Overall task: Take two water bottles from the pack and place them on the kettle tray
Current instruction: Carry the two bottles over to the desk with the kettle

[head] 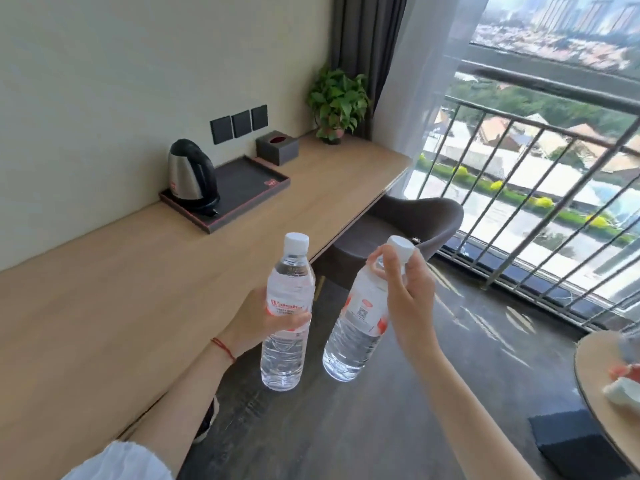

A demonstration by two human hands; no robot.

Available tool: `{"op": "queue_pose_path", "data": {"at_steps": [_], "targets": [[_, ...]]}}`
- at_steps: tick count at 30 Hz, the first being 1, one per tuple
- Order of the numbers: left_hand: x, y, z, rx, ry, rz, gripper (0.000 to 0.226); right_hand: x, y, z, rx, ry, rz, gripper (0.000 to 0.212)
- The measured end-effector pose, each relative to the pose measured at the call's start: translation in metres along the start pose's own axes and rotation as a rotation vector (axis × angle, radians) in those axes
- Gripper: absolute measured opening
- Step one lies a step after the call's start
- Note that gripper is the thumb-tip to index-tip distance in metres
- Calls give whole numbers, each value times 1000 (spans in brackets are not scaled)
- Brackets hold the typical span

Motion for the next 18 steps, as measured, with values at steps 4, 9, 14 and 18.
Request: {"op": "queue_pose_path", "data": {"at_steps": [4, 9, 14, 18], "targets": [[37, 26, -16, -46, -33, -89, 40, 60, -22, -27, 11, -46, 81, 32], [94, 42, -16, -119, -95, -183, 35, 130, -21, -61, 84, -75, 176, 29], [166, 43, -8, -155, -104, -227, 46, 202, 6, -96, 90, -142, 254, 28], [223, 32, -2, -205, -120, -268, 44, 260, 34, -119, 105, -123, 322, 27]]}}
Point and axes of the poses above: each hand's wrist, its own x-axis towards the middle knuckle, its own y-axis out of the palm, z = x × y, the point moved 4 cm from there along x, towards the middle knuckle, and after that the axes turned 5 degrees about -y, right-handed, at the moved point
